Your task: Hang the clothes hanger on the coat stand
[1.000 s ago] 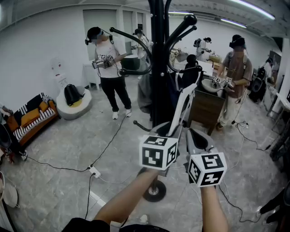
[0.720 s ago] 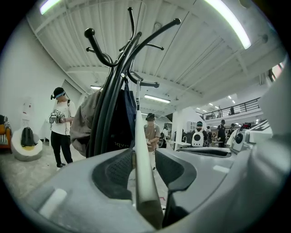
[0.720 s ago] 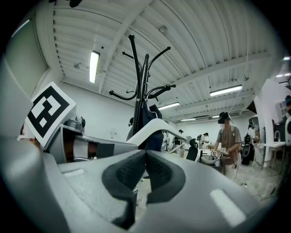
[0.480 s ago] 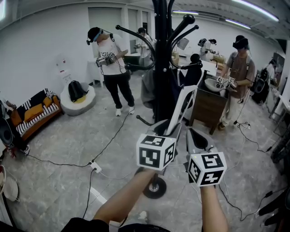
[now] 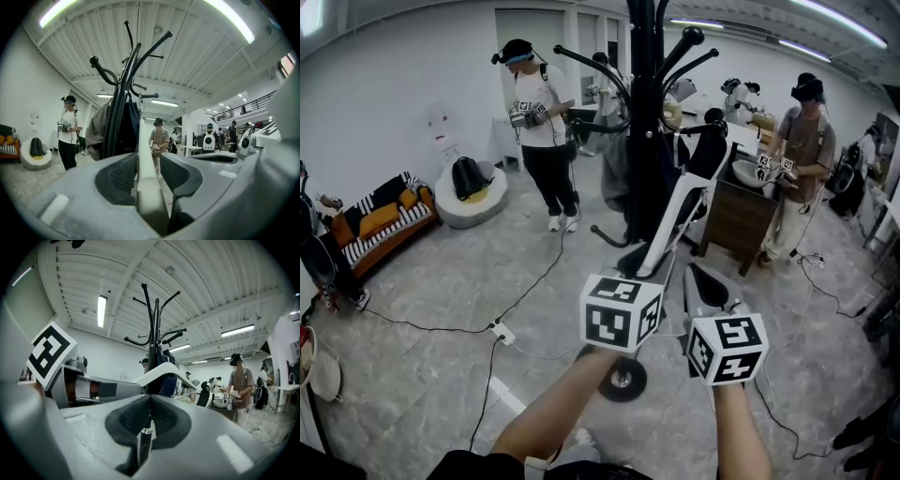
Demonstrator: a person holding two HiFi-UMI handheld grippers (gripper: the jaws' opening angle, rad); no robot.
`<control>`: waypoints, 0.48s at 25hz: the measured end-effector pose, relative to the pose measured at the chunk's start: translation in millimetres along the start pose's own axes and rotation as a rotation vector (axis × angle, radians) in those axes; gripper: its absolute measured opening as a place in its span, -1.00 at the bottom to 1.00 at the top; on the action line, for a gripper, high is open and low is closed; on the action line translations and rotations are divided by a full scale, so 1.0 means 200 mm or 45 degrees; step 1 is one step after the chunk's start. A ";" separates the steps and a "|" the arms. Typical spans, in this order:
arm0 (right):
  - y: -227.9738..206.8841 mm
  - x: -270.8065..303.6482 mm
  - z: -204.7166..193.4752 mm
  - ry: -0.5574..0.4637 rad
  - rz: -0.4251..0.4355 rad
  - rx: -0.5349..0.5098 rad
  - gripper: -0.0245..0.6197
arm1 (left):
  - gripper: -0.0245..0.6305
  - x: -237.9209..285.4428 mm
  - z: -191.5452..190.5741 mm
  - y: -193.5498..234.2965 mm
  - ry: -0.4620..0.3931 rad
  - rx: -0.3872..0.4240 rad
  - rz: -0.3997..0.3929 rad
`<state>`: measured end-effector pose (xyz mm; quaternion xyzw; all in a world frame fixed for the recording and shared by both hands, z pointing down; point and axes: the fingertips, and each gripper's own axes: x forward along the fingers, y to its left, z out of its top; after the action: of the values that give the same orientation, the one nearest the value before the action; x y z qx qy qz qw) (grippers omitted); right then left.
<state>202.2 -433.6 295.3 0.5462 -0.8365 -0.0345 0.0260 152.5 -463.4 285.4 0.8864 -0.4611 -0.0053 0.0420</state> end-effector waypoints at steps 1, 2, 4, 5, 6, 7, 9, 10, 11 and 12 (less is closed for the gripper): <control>0.01 0.00 -0.01 0.002 0.002 0.000 -0.92 | -0.51 -0.01 0.00 0.00 0.001 0.002 0.003; 0.01 -0.01 -0.01 0.005 0.002 0.001 -0.92 | -0.51 -0.02 -0.01 0.00 0.001 0.005 0.004; 0.02 -0.02 -0.02 0.006 -0.003 0.003 -0.92 | -0.51 -0.04 -0.01 -0.01 0.001 0.014 0.002; 0.03 -0.03 -0.02 0.004 -0.006 0.006 -0.92 | -0.51 -0.06 -0.01 -0.01 0.001 0.018 -0.002; 0.04 -0.03 -0.01 0.000 -0.011 0.008 -0.92 | -0.51 -0.07 0.00 -0.02 0.000 0.021 -0.008; 0.05 -0.04 0.00 -0.004 -0.015 0.009 -0.92 | -0.51 -0.08 0.00 -0.02 -0.002 0.024 -0.015; 0.08 -0.04 0.02 -0.013 -0.024 0.010 -0.92 | -0.51 -0.10 0.01 -0.02 -0.006 0.036 -0.032; 0.09 -0.04 0.03 -0.017 -0.030 0.011 -0.92 | -0.51 -0.12 0.02 -0.02 -0.006 0.045 -0.041; 0.11 -0.04 0.03 -0.018 -0.038 0.012 -0.92 | -0.51 -0.13 0.02 -0.02 -0.005 0.053 -0.053; 0.13 -0.04 0.03 -0.018 -0.048 0.014 -0.92 | -0.51 -0.15 0.02 -0.02 -0.003 0.057 -0.066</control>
<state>181.6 -415.5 290.6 0.5619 -0.8263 -0.0342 0.0164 139.1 -436.9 280.3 0.8987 -0.4379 0.0029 0.0215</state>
